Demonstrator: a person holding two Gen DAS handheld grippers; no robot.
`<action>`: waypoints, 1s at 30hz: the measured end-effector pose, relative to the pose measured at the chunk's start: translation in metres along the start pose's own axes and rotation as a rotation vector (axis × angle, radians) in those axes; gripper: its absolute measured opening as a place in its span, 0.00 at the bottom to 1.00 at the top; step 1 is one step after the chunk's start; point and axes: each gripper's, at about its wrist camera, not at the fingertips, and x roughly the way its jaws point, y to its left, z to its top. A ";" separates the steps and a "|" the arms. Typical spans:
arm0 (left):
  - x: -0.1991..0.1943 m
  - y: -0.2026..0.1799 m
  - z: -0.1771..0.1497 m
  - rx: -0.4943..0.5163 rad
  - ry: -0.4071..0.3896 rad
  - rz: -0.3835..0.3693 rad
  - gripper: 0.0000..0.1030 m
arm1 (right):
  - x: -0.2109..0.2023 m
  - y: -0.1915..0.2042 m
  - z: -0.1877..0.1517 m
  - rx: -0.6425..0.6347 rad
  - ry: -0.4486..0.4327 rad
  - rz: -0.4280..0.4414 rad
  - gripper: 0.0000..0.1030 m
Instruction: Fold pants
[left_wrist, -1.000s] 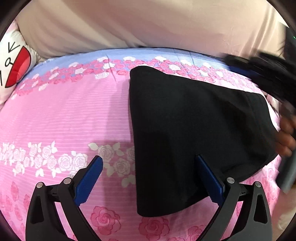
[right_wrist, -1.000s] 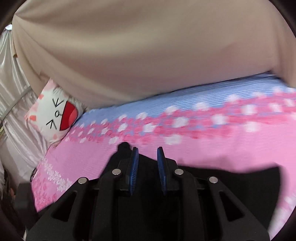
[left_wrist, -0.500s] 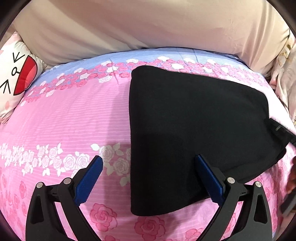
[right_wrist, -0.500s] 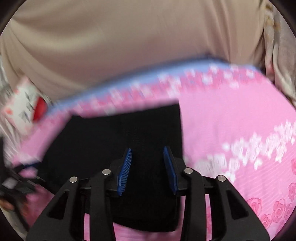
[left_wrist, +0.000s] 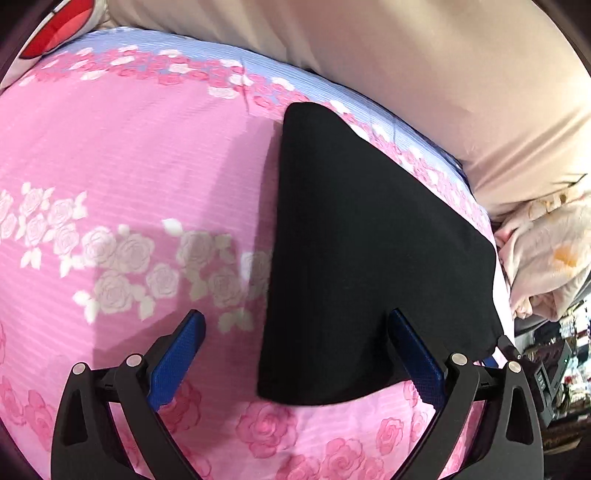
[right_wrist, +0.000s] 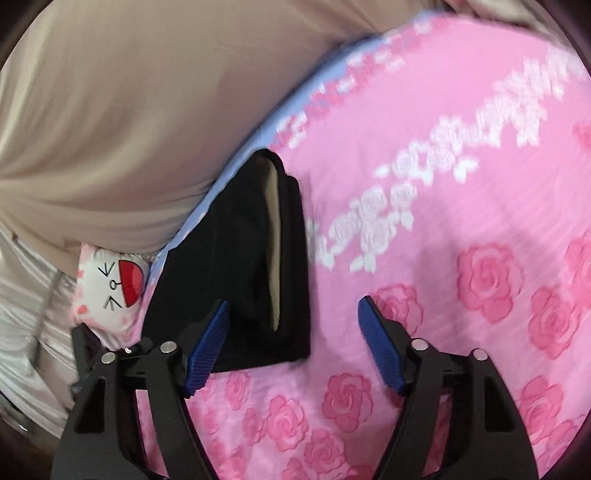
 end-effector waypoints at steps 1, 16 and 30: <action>0.004 -0.003 0.001 0.007 0.002 0.001 0.95 | 0.004 0.002 0.001 0.009 0.007 0.017 0.68; 0.011 -0.033 0.002 0.061 0.028 -0.036 0.40 | 0.018 0.030 -0.006 0.024 0.038 0.100 0.27; -0.061 -0.009 -0.055 0.071 0.106 -0.100 0.46 | -0.059 0.016 -0.047 0.017 0.063 0.050 0.45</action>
